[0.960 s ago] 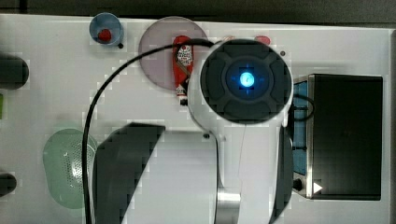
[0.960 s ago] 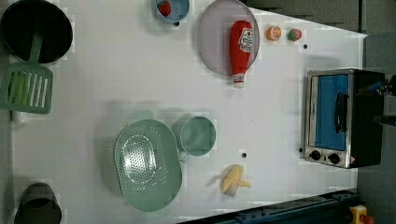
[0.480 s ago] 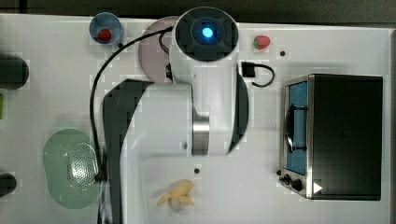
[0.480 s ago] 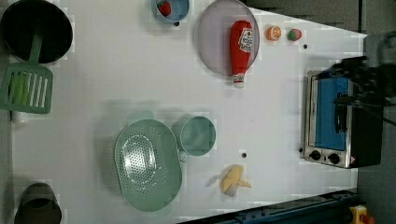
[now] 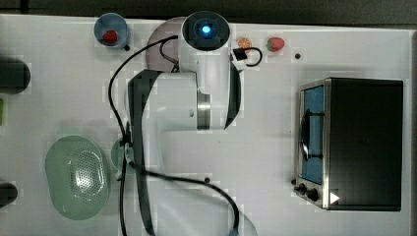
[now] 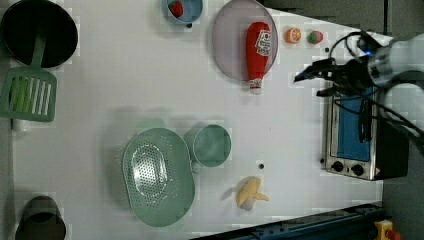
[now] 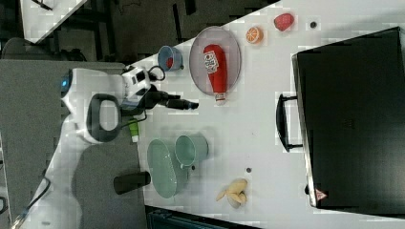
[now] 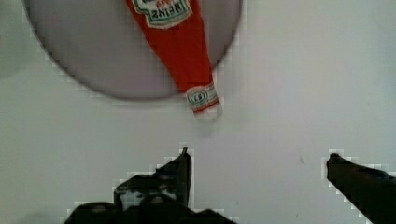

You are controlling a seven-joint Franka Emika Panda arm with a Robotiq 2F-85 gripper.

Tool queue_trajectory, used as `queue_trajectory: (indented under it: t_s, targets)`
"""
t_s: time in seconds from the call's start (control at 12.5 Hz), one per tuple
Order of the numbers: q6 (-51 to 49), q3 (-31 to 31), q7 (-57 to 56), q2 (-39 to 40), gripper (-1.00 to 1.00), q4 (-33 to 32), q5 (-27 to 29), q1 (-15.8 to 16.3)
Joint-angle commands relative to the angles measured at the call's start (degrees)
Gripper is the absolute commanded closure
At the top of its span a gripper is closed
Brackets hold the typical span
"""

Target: Pick ketchup from plate and place it on table.

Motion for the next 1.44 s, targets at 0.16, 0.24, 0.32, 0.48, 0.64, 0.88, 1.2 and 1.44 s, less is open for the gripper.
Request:
queue_trajectory:
  t_s: [0.16,0.24,0.32,0.48,0.64,0.88,1.2,1.44]
  targets:
    - [6.09,0.07,-12.48,4.3,-1.0,1.74,-1.46,0.0]
    - [7.5,0.09,-12.57,6.35,-1.0,2.42,-2.22,0.3]
    - [8.72,0.08,-12.67,8.41,-1.0,3.2,-3.02,0.69]
    - [12.4,0.08,-12.69,12.4,-1.0,5.08,-3.91,1.37]
    - [15.77,0.08,-13.04,16.28,-1.0,7.16,-4.7,2.05]
    - [19.79,-0.02,-13.05,21.18,-1.0,10.24,-4.8,2.7]
    - [22.49,-0.65,-13.06,25.74,-1.0,12.94,-7.7,2.87]
    - [26.94,-0.71,-13.04,28.09,-0.92,13.37,-7.99,3.18]
